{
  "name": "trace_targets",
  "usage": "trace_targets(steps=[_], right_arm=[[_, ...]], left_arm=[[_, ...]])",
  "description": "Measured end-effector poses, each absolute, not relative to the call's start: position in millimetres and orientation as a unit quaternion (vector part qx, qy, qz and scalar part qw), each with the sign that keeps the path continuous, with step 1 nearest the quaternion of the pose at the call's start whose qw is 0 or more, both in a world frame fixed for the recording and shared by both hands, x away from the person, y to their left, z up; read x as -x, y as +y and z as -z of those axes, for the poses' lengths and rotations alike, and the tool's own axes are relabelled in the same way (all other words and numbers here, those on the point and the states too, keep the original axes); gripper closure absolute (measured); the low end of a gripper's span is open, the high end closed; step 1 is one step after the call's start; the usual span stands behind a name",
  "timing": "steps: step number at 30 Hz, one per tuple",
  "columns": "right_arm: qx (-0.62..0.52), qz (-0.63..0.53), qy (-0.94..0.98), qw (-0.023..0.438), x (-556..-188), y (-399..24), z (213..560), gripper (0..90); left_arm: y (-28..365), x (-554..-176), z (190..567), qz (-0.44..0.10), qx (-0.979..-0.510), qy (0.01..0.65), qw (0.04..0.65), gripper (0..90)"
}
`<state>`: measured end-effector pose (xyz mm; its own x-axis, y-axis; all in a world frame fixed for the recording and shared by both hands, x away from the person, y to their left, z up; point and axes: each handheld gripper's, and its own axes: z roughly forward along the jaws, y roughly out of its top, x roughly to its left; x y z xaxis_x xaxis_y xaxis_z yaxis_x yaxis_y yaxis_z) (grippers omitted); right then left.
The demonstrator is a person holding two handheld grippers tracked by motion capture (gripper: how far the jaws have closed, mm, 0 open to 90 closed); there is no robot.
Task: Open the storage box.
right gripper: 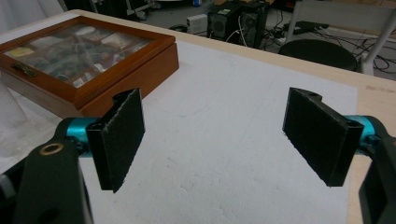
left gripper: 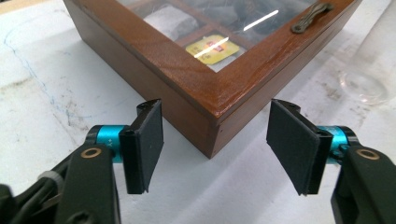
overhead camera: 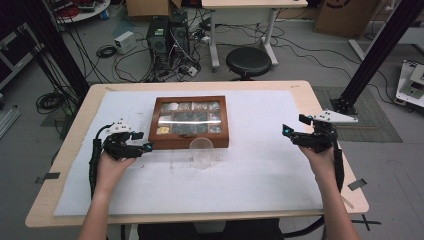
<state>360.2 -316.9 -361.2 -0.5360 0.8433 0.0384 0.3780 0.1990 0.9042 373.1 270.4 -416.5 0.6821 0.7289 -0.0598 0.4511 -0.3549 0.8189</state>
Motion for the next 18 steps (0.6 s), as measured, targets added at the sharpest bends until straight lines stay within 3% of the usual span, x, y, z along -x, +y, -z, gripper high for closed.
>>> trace_targets(steps=[10,18], right_arm=[[-0.415,-0.478,0.735,0.244,-360.3,-316.4,361.4,21.4],[-0.415,-0.479,0.735,0.244,-360.1,-316.0,361.2,21.5]], left_arm=[[264.9,-377.9,419.1,-0.158,-0.814,0.368,0.422,51.5],[262.9,-380.5,419.7,-0.15,-0.82,0.366,0.415,55.6]])
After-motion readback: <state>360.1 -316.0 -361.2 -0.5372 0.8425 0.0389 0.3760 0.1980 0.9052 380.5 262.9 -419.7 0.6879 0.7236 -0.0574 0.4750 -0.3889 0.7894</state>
